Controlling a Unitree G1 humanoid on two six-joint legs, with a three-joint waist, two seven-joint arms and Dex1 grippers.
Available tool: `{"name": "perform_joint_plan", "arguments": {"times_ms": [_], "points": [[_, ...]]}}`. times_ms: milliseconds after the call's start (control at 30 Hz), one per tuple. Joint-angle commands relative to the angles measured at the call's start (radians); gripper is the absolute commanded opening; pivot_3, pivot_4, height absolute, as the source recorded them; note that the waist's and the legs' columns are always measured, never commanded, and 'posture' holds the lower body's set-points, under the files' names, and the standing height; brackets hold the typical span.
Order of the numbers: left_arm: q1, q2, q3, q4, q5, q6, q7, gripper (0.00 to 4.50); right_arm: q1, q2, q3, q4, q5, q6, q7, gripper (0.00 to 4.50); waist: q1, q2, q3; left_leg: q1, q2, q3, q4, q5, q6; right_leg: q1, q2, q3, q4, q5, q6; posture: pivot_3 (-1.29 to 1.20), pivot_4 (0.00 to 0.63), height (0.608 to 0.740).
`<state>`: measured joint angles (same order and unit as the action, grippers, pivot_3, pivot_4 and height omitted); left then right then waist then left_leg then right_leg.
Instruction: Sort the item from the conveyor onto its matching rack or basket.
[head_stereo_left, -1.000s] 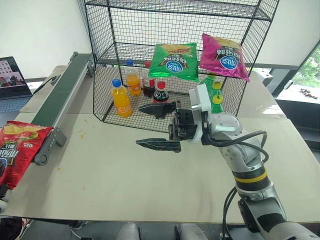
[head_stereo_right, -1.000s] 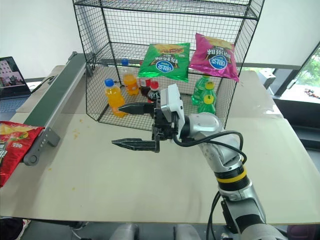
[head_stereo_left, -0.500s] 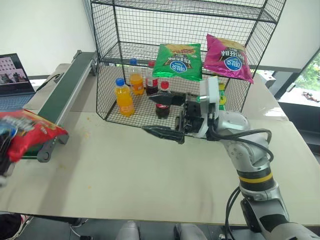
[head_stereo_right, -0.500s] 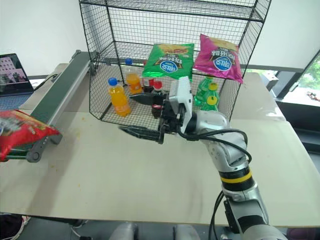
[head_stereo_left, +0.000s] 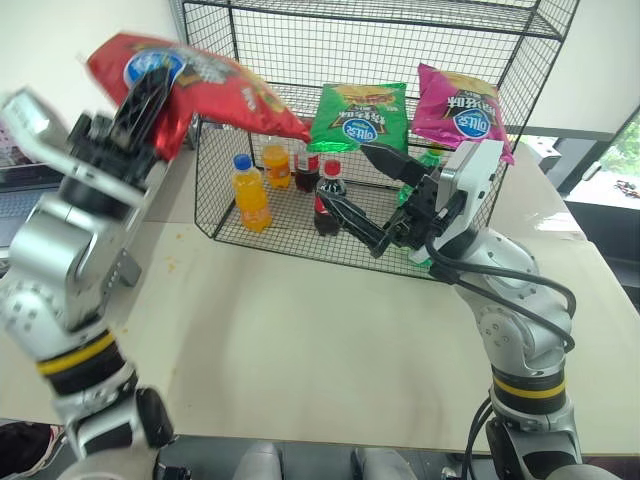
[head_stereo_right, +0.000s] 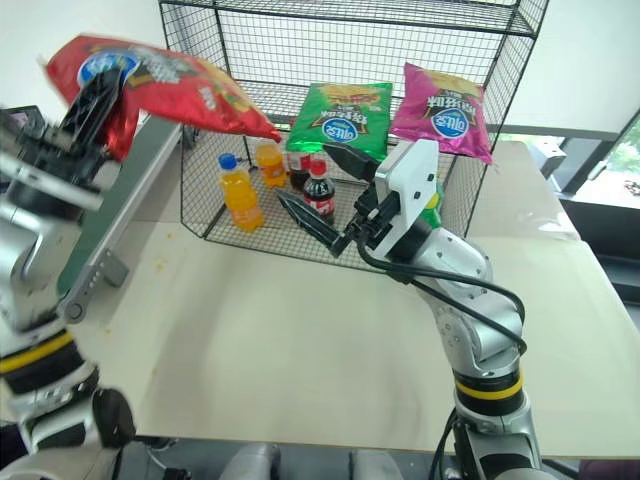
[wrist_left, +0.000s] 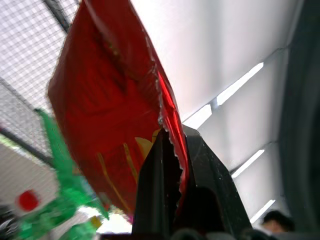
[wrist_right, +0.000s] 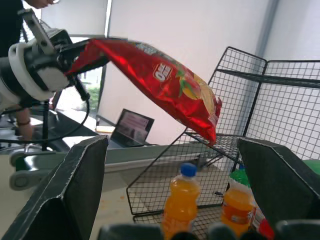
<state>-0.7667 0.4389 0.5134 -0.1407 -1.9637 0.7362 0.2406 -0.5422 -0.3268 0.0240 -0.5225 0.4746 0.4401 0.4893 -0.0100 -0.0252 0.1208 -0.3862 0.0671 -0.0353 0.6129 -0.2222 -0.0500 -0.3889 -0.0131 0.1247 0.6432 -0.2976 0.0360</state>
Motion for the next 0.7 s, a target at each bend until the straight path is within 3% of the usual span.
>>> {"name": "perform_joint_plan", "arguments": {"times_ms": [33,200,400,567,700], "points": [[-0.118,0.009,-0.052,0.180,0.039,0.021,-0.145,0.06,0.006,-0.004,-0.034,-0.074,-0.018,0.000,-0.061,4.50,-0.002,0.001,0.000,0.000,-0.001,0.000,0.000,0.000,0.000,0.001,0.000,0.000,0.000,0.000,0.000,0.00,0.150,0.740],[-0.235,-0.025,-0.094,0.435,0.208,0.016,-0.368,0.06,0.019,-0.013,-0.044,-0.101,-0.025,0.012,-0.098,4.50,-0.005,0.002,0.001,0.001,-0.001,0.000,-0.002,0.000,0.000,0.000,0.000,-0.001,0.000,0.000,0.000,0.00,0.150,0.740],[-0.314,-0.072,-0.054,0.628,0.349,-0.023,-0.538,0.06,0.020,-0.019,-0.043,-0.108,-0.019,0.021,-0.113,4.50,-0.008,0.003,0.002,0.000,-0.001,-0.001,-0.002,0.001,0.000,0.000,0.000,0.000,-0.001,0.000,0.000,0.00,0.150,0.740],[-0.306,-0.110,0.029,0.731,0.403,-0.076,-0.526,0.06,0.013,-0.015,-0.032,-0.098,-0.019,0.022,-0.107,4.50,-0.008,0.003,0.002,0.000,-0.001,-0.001,-0.002,0.001,0.000,0.000,0.000,0.000,-0.002,0.000,0.000,0.00,0.150,0.740],[-0.258,-0.151,0.076,0.702,0.433,-0.094,-0.439,0.06,0.006,-0.020,-0.038,-0.092,-0.016,0.022,-0.102,4.50,-0.005,0.003,0.002,-0.001,-0.001,-0.001,-0.001,0.001,0.000,0.000,0.000,-0.001,-0.001,0.000,0.000,0.00,0.150,0.740]]}}
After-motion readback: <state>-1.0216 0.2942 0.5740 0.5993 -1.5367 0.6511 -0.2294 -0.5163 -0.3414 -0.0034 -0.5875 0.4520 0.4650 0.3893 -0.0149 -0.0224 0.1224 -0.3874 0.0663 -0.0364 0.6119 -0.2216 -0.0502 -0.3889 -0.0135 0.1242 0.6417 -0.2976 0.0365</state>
